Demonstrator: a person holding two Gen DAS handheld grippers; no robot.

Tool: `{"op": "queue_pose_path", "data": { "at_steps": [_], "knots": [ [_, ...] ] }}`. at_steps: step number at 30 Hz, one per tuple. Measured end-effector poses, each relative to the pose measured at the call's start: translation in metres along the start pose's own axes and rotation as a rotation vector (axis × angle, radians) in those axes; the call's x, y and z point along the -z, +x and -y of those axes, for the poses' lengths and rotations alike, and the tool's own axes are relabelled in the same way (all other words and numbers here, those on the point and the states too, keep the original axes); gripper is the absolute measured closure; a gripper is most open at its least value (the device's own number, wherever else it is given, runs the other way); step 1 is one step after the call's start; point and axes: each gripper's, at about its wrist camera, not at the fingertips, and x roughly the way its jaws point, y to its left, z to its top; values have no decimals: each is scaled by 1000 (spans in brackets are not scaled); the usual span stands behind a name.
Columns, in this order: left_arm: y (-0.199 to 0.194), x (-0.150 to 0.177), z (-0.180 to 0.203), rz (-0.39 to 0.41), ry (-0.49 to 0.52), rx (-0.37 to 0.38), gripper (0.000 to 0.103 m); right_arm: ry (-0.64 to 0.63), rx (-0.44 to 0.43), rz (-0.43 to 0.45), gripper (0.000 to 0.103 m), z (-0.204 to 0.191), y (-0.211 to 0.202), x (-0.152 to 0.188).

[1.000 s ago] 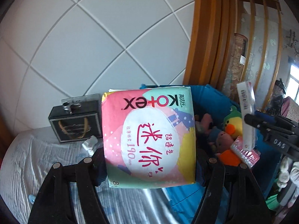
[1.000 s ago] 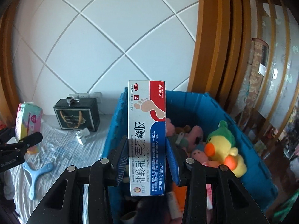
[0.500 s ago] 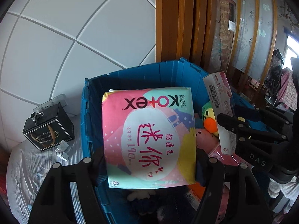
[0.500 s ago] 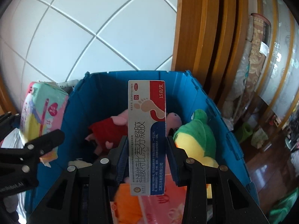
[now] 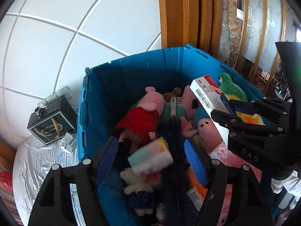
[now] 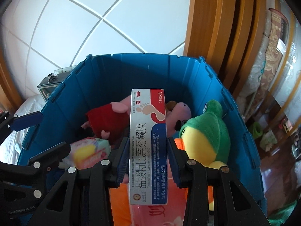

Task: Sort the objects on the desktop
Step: 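Carry the pad pack and cream box into the blue crate and release both, then move both tools back over the bed toward the boomerang and toothpaste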

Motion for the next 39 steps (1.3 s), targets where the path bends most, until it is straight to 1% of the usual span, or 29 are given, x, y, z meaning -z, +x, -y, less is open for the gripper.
{"op": "queue_pose_path", "data": {
  "at_steps": [8,12,13,15,16,17,19,22,24,25,27,28,32,35,36,39],
  "knots": [
    [3,7,1,-41,0,5,30,-21,-9,-64,64,-4,16,1],
    [4,12,-1,-54,-5,12,30,-45,11,-107,64,-8,24,5],
    [3,13,-1,-56,-5,13,30,-46,14,-111,62,-8,25,6],
    [1,14,-1,-53,-7,19,30,-42,15,-110,53,-7,23,7],
    [-1,14,-1,-50,-5,21,30,-41,17,-106,45,-7,22,8],
    [-2,15,-1,-47,-3,21,30,-42,23,-102,39,-7,20,8],
    [-6,16,0,-41,-2,26,30,-44,32,-92,37,-6,15,9],
    [-14,18,1,-29,-1,37,30,-35,38,-72,30,-5,5,9],
    [-20,20,0,-19,-1,44,30,-27,40,-53,19,-3,-4,10],
    [-25,22,0,-12,0,48,30,-26,41,-45,12,-3,-8,10],
    [-34,26,0,5,4,57,30,-26,47,-23,7,-3,-18,12],
    [-40,28,-1,17,4,62,30,-27,47,-13,2,-3,-24,12],
    [-63,37,-11,80,-20,55,30,-28,31,31,0,-7,-47,19],
    [-85,47,-25,136,-54,33,30,-21,17,68,0,-13,-63,23],
    [-91,51,-31,153,-66,25,27,-15,7,83,0,-16,-69,25],
    [-110,66,-53,206,-110,-10,26,-5,-40,129,0,-31,-87,29]
  ]
}}
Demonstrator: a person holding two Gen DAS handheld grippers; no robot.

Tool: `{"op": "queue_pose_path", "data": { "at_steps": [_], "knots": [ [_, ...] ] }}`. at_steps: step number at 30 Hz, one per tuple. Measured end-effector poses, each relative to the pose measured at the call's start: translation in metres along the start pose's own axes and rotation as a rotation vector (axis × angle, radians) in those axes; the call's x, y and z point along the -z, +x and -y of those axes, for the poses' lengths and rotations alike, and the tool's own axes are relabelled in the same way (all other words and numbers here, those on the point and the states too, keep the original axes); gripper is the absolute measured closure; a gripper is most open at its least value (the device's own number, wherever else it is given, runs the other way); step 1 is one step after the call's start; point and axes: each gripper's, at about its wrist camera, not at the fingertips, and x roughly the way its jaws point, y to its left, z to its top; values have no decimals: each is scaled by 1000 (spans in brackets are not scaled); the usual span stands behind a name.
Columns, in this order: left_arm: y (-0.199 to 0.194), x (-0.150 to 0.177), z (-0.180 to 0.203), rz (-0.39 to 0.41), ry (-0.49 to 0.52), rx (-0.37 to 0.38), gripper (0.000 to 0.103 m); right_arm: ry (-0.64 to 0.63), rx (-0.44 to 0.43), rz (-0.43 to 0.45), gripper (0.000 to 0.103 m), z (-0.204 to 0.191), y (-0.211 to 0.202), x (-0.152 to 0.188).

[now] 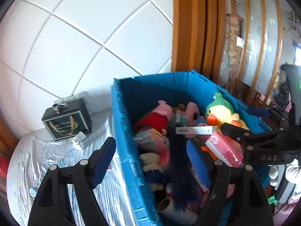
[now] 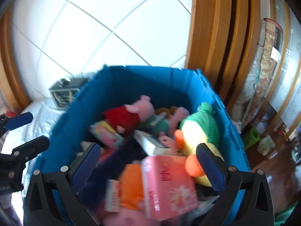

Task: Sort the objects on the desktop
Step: 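Move both tools back over the bed toward the boomerang and toothpaste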

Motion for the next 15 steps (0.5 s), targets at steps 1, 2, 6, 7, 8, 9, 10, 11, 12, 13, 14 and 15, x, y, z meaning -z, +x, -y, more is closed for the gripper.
{"op": "queue_pose_path", "data": {
  "at_steps": [1,2,6,7,8,9,10,11,12,13,14,15],
  "knots": [
    [-5,3,-9,11,-15,-9,26,-3,-19,11,0,-7,-5,0],
    [-10,7,-18,17,-30,-13,26,-10,-38,21,0,-15,-9,1],
    [-23,24,-62,28,-94,-55,25,-54,-95,43,0,-54,-14,0],
    [-24,29,-75,27,-110,-70,25,-62,-108,47,0,-65,-14,-1],
    [-27,35,-90,25,-126,-81,25,-67,-120,52,0,-75,-14,-1],
    [-28,41,-104,22,-142,-91,25,-70,-132,59,0,-86,-15,-2],
    [-28,48,-118,16,-159,-96,25,-73,-143,66,0,-97,-16,-3],
    [-28,53,-131,9,-171,-100,25,-76,-155,72,0,-108,-17,-3],
    [-27,60,-145,1,-181,-105,25,-78,-169,80,0,-119,-19,-3],
    [-27,67,-160,-9,-189,-116,25,-78,-181,89,0,-131,-20,-4],
    [-26,74,-173,-19,-197,-131,25,-77,-192,94,0,-141,-20,-4],
    [-25,80,-188,-28,-207,-147,25,-78,-206,98,0,-153,-20,-4]
  ]
}}
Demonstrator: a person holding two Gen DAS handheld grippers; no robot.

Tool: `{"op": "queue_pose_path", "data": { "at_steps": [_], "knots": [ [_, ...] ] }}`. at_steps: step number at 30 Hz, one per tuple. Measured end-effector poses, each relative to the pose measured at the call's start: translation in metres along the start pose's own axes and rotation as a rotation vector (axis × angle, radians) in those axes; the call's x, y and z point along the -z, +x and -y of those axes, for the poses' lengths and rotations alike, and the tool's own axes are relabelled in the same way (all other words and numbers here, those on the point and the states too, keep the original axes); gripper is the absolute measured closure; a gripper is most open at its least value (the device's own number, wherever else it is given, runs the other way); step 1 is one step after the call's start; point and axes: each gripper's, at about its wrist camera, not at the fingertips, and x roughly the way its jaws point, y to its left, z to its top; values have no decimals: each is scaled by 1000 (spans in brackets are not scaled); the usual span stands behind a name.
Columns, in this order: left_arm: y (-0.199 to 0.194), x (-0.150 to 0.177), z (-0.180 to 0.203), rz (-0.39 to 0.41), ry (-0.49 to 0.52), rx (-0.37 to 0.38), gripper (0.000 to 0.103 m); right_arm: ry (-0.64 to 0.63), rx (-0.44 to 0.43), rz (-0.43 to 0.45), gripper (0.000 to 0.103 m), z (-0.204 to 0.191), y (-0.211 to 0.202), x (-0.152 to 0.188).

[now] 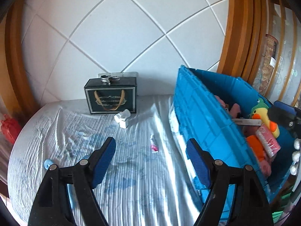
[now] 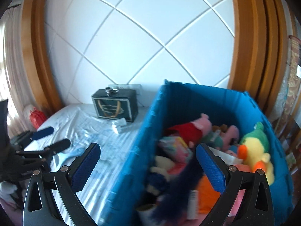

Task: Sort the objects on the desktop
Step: 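Move both tools back over the bed toward the boomerang and toothpaste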

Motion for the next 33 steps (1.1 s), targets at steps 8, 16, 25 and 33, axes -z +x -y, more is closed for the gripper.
{"op": "queue_pose_path", "data": {
  "at_steps": [8,16,25,33],
  "knots": [
    [39,38,-116,-111,-84,-106,25,-18,-49,3,0,-89,32,-4],
    [94,104,-208,-250,-139,-190,25,65,-81,-40,0,-136,102,12],
    [155,170,-287,-417,-279,-280,25,115,1,-276,0,-125,228,69],
    [204,184,-299,-461,-259,-341,25,212,-3,-438,0,-93,321,116]
  ]
}}
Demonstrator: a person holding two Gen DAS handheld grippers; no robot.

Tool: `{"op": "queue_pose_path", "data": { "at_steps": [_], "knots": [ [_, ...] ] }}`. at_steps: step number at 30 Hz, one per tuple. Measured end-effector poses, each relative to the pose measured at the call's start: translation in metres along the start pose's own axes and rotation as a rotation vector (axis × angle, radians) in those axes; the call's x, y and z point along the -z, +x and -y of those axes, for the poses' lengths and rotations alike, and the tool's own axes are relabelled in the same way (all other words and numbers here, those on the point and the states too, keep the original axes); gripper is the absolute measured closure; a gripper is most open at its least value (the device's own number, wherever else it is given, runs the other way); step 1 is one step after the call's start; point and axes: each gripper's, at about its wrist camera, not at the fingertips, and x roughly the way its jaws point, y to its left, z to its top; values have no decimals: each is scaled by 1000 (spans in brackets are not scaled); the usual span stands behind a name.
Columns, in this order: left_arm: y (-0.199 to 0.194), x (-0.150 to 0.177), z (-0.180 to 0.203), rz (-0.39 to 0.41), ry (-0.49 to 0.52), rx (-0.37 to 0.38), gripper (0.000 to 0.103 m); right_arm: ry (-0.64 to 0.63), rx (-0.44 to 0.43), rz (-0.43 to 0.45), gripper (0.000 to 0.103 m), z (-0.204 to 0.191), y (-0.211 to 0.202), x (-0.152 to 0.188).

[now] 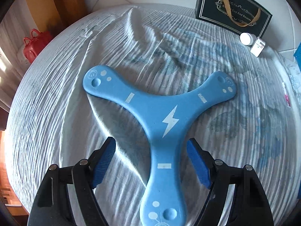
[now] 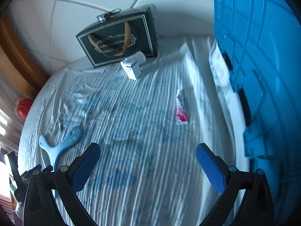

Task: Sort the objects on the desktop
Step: 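Move both tools back over the bed toward the boomerang and toothpaste, then grasp the blue boomerang with left tool while right tool grasps the toothpaste tube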

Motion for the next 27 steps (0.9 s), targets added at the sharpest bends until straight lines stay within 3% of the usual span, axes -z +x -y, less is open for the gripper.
{"op": "queue_pose_path", "data": {
  "at_steps": [2,4,6,7,8,10,11,13,14,15,17,27],
  "knots": [
    [12,-1,-3,-25,-20,18,23,-5,33,8,0,4,15,-1],
    [13,-1,-9,6,-46,23,23,-3,65,-3,0,7,29,-7],
    [15,0,-9,14,-46,21,9,16,73,-9,1,13,43,-13],
    [18,0,-10,6,-52,15,2,24,83,-13,7,15,49,-16],
    [19,-1,-11,14,-62,13,0,29,91,-18,19,17,56,-19],
    [20,-3,-11,3,-58,11,0,36,99,-28,32,21,68,-25],
    [20,-4,-12,0,-56,13,0,39,102,-26,32,24,72,-28],
    [20,-8,-13,5,-67,8,6,41,106,-17,39,28,79,-34],
    [18,-12,-12,15,-64,8,21,42,112,-12,48,31,83,-37],
    [15,-16,-10,23,-52,17,38,44,118,-10,50,33,85,-40],
    [17,-25,-7,30,-33,28,49,57,127,-17,51,39,93,-47],
    [30,-53,-5,47,-38,35,50,7,179,-50,63,36,127,-57]
  ]
}}
